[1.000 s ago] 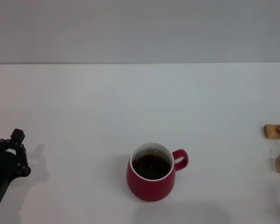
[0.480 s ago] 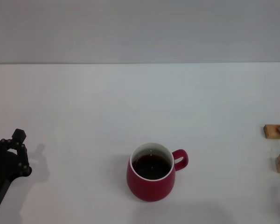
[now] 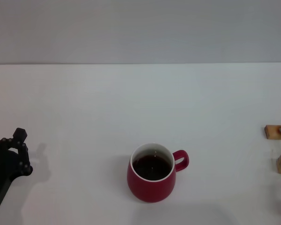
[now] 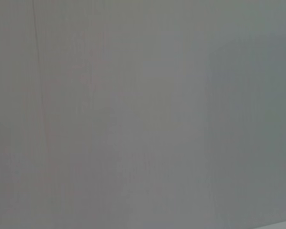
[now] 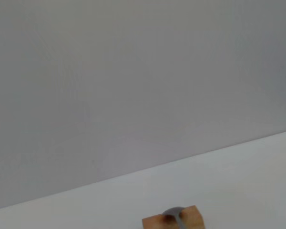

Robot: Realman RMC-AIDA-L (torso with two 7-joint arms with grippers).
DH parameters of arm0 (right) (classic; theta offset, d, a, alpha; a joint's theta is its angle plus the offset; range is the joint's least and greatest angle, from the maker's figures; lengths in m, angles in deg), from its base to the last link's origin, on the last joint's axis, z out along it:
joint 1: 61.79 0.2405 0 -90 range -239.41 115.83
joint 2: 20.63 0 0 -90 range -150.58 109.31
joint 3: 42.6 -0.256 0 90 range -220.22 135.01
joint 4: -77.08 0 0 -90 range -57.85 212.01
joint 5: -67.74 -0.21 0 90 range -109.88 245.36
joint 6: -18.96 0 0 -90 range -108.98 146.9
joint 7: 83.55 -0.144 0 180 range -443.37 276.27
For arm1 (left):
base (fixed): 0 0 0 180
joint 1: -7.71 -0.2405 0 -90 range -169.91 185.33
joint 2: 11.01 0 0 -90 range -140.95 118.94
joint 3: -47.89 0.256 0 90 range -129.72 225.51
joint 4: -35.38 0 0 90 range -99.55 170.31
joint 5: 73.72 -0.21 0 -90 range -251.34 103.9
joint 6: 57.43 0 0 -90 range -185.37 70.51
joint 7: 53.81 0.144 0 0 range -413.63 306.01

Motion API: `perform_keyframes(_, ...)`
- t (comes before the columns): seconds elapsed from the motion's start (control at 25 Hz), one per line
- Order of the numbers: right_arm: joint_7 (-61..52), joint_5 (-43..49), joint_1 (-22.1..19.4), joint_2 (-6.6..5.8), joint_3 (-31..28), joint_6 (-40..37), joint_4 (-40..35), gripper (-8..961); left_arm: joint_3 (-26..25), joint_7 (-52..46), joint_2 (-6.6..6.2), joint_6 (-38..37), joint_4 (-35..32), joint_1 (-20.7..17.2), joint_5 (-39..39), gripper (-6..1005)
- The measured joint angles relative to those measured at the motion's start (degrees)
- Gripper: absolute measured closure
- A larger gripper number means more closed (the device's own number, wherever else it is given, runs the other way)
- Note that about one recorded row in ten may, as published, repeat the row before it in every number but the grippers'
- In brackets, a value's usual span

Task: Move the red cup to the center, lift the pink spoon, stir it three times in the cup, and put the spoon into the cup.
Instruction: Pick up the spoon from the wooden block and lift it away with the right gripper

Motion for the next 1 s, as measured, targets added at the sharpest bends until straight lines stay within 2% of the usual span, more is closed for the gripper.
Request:
perform_keyframes(0.8, 0.0, 0.0, 0.2, 0.07, 0.1, 0.8, 0.4, 293, -0.2, 0.1, -0.03, 0.7, -0.1, 0.2, 0.0, 1001)
perform_keyframes(1.0, 0.0, 0.0, 0.2, 0.02, 0.4, 0.7, 0.4, 457, -0.2, 0.0, 0.04, 0.7, -0.1, 0.1, 0.0, 1001)
